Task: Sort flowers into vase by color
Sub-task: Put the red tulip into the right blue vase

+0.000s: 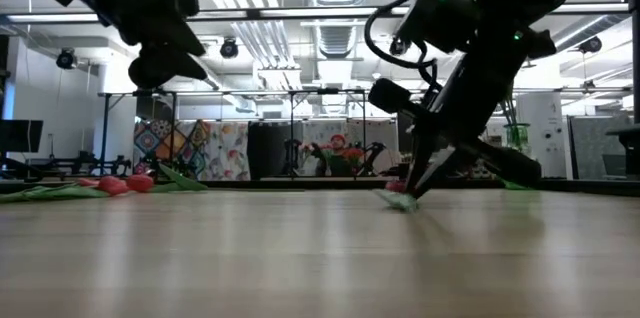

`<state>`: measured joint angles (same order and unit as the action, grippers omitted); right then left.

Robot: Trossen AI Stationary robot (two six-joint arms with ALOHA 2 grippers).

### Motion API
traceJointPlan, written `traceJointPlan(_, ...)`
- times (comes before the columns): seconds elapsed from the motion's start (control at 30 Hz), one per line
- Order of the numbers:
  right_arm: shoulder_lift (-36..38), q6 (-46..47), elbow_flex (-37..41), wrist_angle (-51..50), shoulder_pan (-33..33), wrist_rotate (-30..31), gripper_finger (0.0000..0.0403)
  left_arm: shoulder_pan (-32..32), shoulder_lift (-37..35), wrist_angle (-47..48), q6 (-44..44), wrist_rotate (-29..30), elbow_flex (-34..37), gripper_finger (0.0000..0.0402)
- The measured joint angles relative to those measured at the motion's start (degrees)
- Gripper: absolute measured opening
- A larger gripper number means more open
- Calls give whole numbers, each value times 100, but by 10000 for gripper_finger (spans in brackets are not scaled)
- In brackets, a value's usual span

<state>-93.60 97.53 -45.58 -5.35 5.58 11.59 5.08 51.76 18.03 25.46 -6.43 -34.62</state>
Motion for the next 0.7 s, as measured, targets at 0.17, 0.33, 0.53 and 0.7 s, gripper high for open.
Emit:
traceJointPlan(0.17,630,-879,-216,51,7,186,10,0,-308,5,-524,-264,26,173)
traceJointPlan(0.33,1418,-2708,-618,-45,15,325,10,0,-476,-36,-850,-473,-96,173)
traceJointPlan(0.53,2397,-4925,-1165,-553,76,-465,9,-4,-513,-95,-868,-460,-322,173)
traceJointPlan(0.7,3156,-5410,-1630,-1804,76,-1252,9,-4,-356,-133,-703,-95,-652,173)
